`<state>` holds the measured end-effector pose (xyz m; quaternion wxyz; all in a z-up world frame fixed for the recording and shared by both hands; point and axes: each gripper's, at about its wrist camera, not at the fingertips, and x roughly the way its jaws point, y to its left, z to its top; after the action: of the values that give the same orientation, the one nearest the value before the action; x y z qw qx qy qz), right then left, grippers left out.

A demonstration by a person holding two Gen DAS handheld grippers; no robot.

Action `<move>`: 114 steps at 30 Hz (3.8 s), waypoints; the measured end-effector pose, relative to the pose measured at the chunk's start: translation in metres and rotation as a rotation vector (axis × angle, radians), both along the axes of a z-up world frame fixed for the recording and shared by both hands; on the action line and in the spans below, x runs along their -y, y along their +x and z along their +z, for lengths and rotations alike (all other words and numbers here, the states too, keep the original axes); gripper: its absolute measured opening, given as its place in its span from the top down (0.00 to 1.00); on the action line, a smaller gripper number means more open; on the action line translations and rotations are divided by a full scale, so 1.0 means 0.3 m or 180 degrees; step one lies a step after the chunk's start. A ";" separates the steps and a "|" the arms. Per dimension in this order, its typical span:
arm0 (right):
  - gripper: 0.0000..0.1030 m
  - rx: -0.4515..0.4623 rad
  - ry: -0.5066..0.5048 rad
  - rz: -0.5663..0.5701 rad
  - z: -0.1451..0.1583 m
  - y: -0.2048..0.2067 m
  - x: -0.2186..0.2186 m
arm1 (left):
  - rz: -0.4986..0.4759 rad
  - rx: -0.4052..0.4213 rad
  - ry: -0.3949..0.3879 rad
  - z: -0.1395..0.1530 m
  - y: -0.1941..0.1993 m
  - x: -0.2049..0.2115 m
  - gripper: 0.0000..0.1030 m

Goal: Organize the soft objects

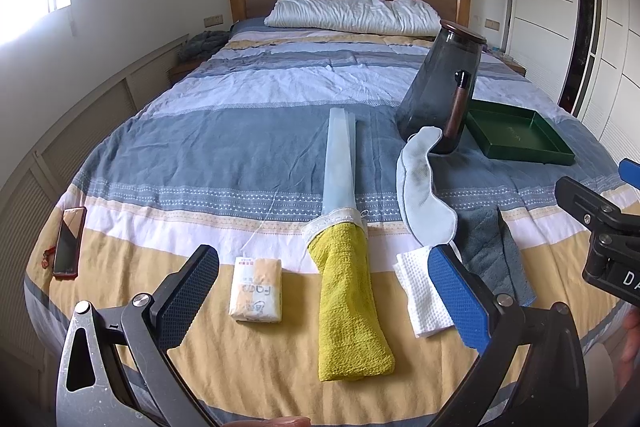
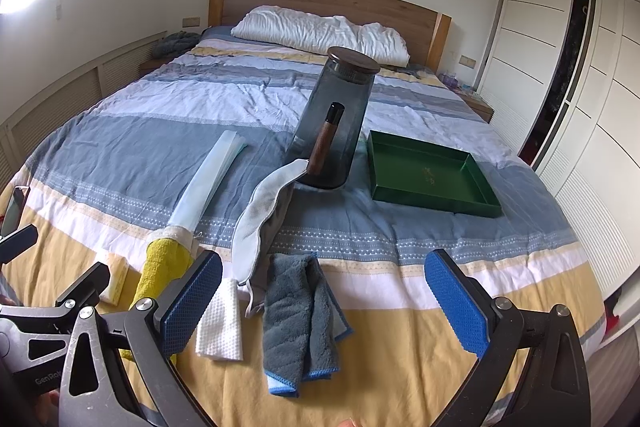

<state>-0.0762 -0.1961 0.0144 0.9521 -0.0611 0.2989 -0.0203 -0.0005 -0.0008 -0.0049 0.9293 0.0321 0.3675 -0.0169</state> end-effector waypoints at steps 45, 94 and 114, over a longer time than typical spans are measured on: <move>0.00 0.0034 -0.0021 -0.0038 0.009 -0.011 0.002 | -0.0018 -0.0038 -0.0035 0.005 0.000 -0.008 0.01; 0.00 0.0056 -0.0047 -0.0101 -0.006 0.011 0.013 | -0.0008 -0.0096 -0.0036 -0.008 0.023 -0.010 0.01; 0.00 -0.0329 -0.0092 -0.0130 -0.164 0.080 0.115 | 0.0021 -0.0273 -0.0054 -0.033 0.157 -0.115 0.01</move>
<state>-0.0521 -0.2305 -0.0348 0.9338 -0.0698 0.3485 -0.0408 0.0466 0.0338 -0.0149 0.9130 0.0222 0.4070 -0.0184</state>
